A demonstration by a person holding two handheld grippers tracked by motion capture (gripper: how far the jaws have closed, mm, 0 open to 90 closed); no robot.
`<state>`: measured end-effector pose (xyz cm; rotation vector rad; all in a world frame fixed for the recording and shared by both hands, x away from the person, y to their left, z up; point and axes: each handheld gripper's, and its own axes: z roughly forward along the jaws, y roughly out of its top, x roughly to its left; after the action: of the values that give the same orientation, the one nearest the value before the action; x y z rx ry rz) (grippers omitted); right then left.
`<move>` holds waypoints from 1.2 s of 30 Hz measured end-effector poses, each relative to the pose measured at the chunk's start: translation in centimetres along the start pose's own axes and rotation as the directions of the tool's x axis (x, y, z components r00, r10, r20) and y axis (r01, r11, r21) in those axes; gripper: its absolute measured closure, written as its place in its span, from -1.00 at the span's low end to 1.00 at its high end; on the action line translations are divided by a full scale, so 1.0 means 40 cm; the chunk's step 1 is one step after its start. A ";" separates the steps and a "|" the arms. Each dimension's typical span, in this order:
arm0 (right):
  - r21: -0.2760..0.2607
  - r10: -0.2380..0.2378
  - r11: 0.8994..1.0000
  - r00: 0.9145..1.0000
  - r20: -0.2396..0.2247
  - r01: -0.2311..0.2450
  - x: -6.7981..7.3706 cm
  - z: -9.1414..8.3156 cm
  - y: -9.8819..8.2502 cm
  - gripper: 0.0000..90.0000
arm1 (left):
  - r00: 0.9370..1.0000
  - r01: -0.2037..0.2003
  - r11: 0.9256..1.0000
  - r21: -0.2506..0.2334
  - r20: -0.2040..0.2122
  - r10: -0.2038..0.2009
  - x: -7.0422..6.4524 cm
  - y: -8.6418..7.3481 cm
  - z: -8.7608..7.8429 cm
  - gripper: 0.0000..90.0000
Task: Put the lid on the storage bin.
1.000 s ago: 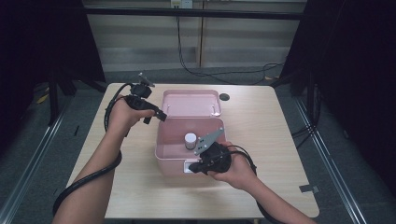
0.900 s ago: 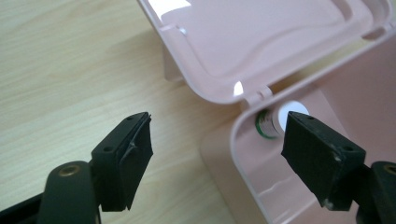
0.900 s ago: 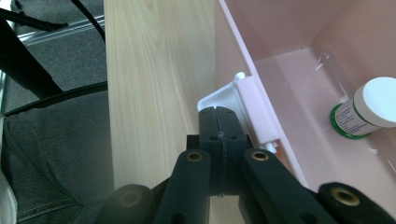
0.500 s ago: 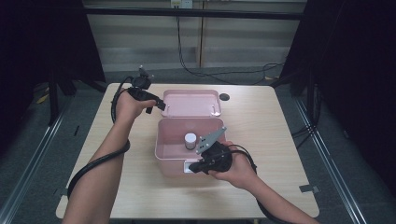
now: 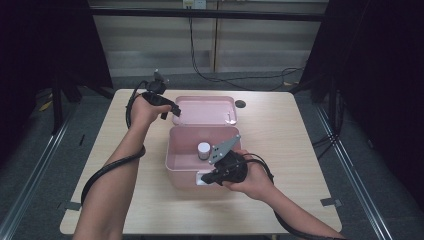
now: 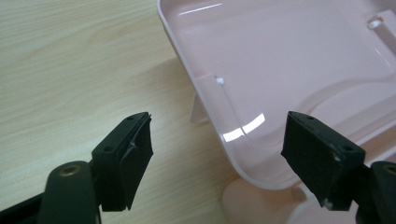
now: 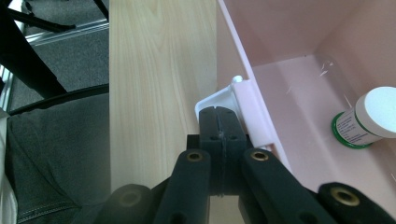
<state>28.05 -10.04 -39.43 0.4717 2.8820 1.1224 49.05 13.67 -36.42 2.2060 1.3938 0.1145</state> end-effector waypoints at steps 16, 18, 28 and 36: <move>-0.007 0.011 1.000 1.000 -0.022 -0.012 -0.005 -0.001 -0.004 1.00 | 1.000 0.027 1.000 -0.007 -0.007 -0.027 0.023 0.037 0.059 -0.36; -0.007 0.010 1.000 1.000 -0.022 -0.010 -0.005 -0.001 -0.005 1.00 | 0.999 0.031 1.000 -0.005 -0.009 -0.031 0.023 0.043 0.069 -0.35; -0.017 0.011 1.000 0.999 -0.032 -0.012 -0.008 0.000 -0.008 1.00 | 0.999 0.035 0.999 -0.006 -0.014 -0.035 0.018 0.068 0.113 -0.21; -0.024 0.027 0.999 0.999 -0.047 -0.028 -0.013 -0.001 -0.012 1.00 | 0.998 0.066 0.998 -0.025 -0.024 -0.067 0.030 0.078 0.136 -0.04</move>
<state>28.41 -10.52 -39.77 0.4926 2.9059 1.1869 53.99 11.56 -39.87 2.1432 1.4697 0.1341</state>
